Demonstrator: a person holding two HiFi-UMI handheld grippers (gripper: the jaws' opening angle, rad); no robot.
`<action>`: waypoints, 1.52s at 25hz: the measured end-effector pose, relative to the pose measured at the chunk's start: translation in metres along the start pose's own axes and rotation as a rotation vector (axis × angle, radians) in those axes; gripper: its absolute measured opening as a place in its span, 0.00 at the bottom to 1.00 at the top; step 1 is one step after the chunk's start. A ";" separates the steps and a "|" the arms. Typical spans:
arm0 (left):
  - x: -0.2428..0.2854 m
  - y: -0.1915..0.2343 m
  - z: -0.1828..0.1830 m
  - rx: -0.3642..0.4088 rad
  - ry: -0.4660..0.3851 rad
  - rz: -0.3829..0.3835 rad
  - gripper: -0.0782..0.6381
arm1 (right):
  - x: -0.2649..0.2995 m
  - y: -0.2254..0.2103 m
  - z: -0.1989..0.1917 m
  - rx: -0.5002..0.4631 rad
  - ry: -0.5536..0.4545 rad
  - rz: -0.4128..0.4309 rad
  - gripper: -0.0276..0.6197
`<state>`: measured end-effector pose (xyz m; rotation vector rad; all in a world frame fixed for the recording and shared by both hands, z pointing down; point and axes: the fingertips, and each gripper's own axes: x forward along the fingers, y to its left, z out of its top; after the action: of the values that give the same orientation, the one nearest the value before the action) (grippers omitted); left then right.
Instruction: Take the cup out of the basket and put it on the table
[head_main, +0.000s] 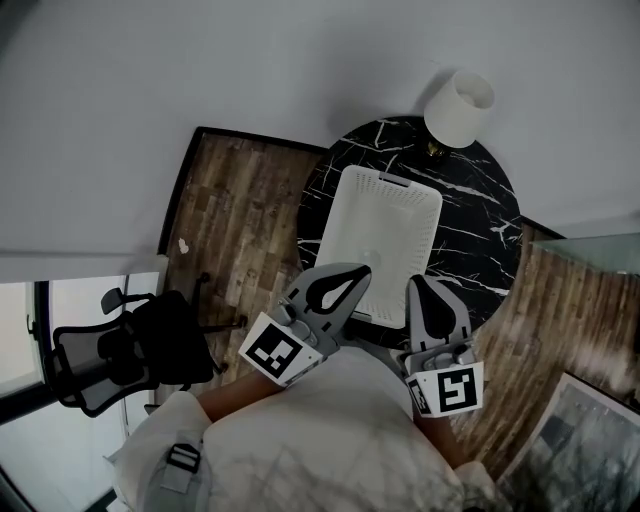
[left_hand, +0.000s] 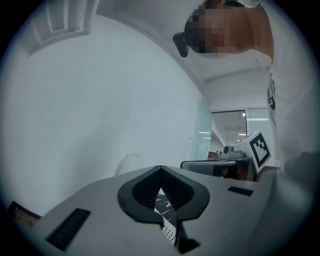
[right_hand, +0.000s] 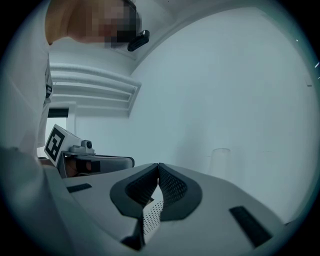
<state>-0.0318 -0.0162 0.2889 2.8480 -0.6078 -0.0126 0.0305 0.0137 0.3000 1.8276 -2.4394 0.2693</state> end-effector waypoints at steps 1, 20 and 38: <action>-0.002 0.001 -0.002 -0.002 0.004 0.005 0.12 | 0.000 0.001 -0.003 0.002 0.007 0.003 0.05; -0.009 0.037 -0.045 -0.004 0.138 0.036 0.12 | 0.022 0.011 -0.040 -0.059 0.123 0.076 0.05; -0.004 0.059 -0.089 -0.078 0.238 0.009 0.12 | 0.051 0.014 -0.091 -0.097 0.278 0.135 0.06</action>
<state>-0.0536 -0.0473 0.3888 2.7159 -0.5564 0.2930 -0.0008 -0.0139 0.3968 1.4783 -2.3391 0.3789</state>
